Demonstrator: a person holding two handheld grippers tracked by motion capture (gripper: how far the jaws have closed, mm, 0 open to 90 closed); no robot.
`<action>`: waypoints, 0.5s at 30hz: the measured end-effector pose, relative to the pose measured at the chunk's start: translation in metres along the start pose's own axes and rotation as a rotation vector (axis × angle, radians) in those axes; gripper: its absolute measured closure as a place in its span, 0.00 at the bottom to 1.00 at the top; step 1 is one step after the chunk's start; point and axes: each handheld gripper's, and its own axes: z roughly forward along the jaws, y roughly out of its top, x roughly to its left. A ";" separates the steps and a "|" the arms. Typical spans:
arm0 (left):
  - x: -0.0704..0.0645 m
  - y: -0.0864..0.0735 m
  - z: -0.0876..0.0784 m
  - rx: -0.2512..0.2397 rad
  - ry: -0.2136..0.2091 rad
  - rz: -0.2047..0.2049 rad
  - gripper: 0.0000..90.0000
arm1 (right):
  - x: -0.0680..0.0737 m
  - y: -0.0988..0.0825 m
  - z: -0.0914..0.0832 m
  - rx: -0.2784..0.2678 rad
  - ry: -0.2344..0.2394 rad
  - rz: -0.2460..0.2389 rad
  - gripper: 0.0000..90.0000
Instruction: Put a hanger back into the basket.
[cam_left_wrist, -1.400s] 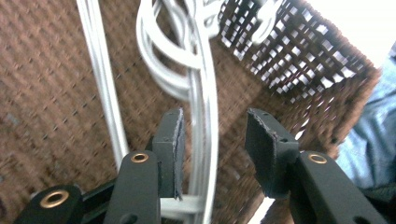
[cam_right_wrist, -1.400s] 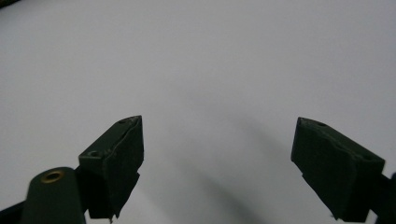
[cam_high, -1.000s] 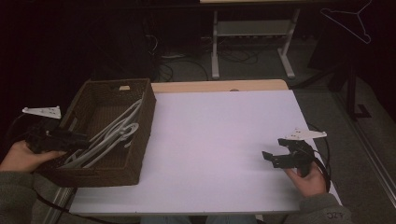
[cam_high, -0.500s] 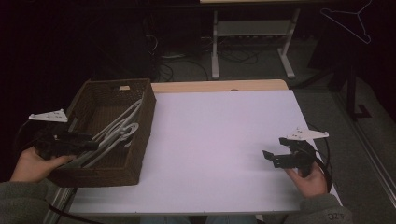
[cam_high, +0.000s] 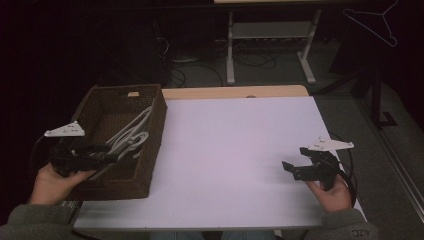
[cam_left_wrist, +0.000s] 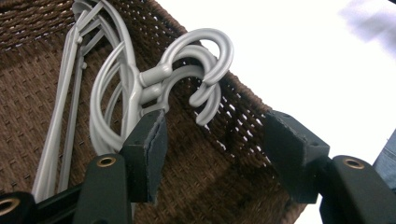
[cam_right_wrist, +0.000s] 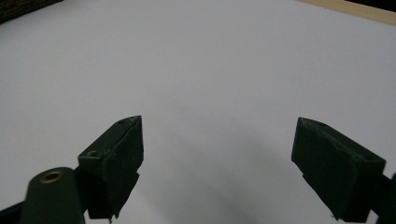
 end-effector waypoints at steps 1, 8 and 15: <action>-0.003 0.000 0.001 -0.006 0.007 -0.001 0.44 | 0.000 0.000 0.000 -0.001 0.000 0.001 0.18; -0.020 0.001 0.011 -0.028 0.022 0.007 0.42 | 0.000 -0.001 -0.002 -0.004 0.000 -0.003 0.18; -0.042 0.004 0.020 -0.048 0.042 0.040 0.40 | -0.001 -0.001 -0.004 -0.008 0.001 -0.009 0.18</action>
